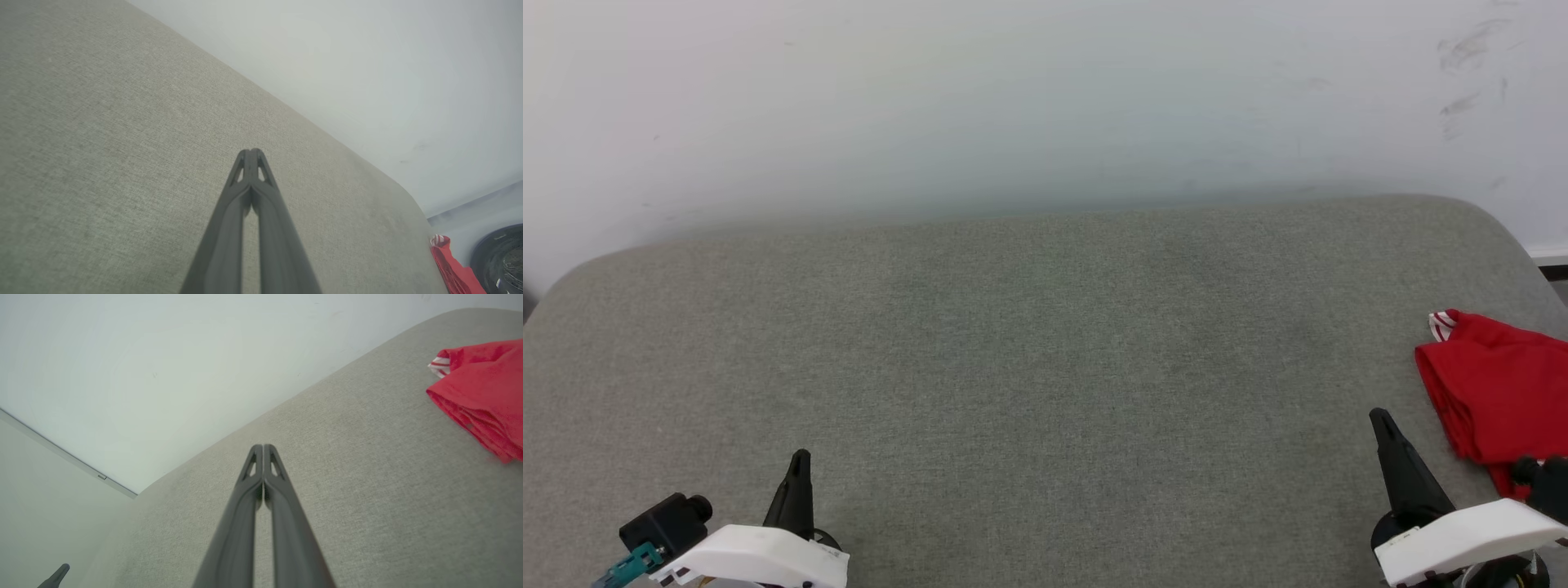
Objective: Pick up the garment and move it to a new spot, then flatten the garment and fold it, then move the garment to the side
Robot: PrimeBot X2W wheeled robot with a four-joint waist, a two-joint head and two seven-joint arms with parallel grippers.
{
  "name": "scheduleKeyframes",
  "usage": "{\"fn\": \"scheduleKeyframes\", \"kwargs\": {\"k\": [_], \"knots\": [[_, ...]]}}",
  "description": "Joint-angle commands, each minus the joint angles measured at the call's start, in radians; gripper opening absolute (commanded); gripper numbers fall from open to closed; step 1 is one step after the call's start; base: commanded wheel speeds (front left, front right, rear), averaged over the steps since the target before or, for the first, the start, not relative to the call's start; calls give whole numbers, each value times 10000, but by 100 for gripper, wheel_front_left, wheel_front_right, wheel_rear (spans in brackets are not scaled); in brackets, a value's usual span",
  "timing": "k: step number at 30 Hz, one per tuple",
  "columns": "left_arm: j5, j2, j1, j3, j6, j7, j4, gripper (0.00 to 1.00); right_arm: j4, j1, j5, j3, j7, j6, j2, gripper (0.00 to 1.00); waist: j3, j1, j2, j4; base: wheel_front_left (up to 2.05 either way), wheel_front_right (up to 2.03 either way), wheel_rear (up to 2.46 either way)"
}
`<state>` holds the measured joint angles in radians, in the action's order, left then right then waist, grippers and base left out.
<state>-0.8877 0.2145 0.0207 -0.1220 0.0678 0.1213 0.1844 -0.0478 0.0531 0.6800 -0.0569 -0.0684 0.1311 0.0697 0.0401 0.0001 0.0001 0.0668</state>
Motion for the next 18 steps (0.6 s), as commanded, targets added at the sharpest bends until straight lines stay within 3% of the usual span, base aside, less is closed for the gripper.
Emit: {"fn": "scheduleKeyframes", "kwargs": {"k": [1, 18], "knots": [[-324, -7, -302, 167, -125, -92, -90, 0, 26, -360, 432, -55, -18, -2, -8, 0, -9, 0, -1, -14, 0, 0, 0], [-2009, -389, -567, 683, -586, -625, 61, 0, -450, -696, 2581, -182, -124, -2, -53, 0, -83, -1, -1, -128, 0, 0, 0]]}}
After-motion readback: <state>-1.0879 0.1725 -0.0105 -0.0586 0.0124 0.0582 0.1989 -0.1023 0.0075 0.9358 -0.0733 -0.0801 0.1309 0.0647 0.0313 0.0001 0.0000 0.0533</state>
